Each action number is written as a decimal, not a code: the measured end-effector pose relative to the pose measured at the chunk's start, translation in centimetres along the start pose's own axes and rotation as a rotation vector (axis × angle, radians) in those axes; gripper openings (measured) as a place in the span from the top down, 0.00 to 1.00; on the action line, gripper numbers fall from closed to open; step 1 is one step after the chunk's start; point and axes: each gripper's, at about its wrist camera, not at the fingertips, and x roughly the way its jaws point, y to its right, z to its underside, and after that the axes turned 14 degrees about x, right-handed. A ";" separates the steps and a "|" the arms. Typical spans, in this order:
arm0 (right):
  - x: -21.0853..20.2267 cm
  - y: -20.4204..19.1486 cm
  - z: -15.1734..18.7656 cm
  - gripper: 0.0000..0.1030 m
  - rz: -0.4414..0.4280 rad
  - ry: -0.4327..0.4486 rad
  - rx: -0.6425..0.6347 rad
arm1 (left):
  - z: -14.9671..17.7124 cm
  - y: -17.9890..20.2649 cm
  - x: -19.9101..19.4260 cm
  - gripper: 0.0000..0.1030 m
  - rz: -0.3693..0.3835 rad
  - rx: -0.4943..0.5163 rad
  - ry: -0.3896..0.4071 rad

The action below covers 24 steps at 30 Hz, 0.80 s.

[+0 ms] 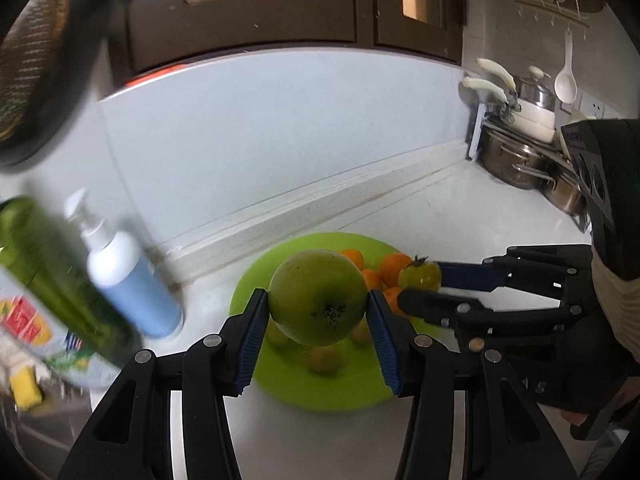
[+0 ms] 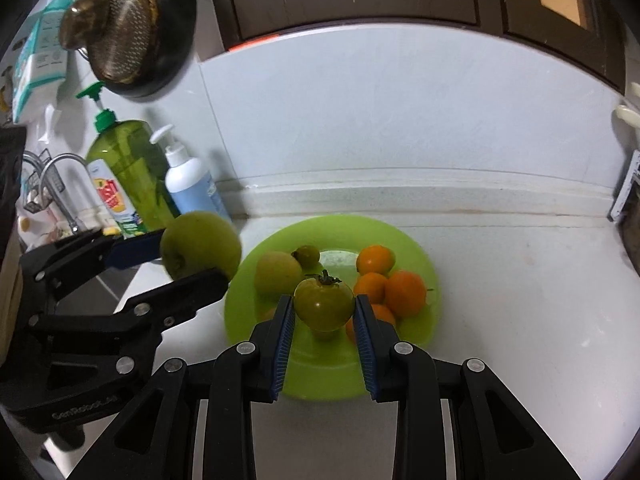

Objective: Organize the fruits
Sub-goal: 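Carry the apple and green tomato over the green plate with both tools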

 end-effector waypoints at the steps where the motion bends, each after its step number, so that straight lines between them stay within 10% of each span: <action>1: 0.6 0.0 -0.2 0.70 0.002 -0.008 0.000 | -0.3 -0.5 0.7 0.52 0.003 0.009 -0.001; 24: 9.7 0.4 -1.2 0.70 0.027 -0.150 0.019 | -2.1 -4.2 12.3 0.52 0.155 0.038 -0.137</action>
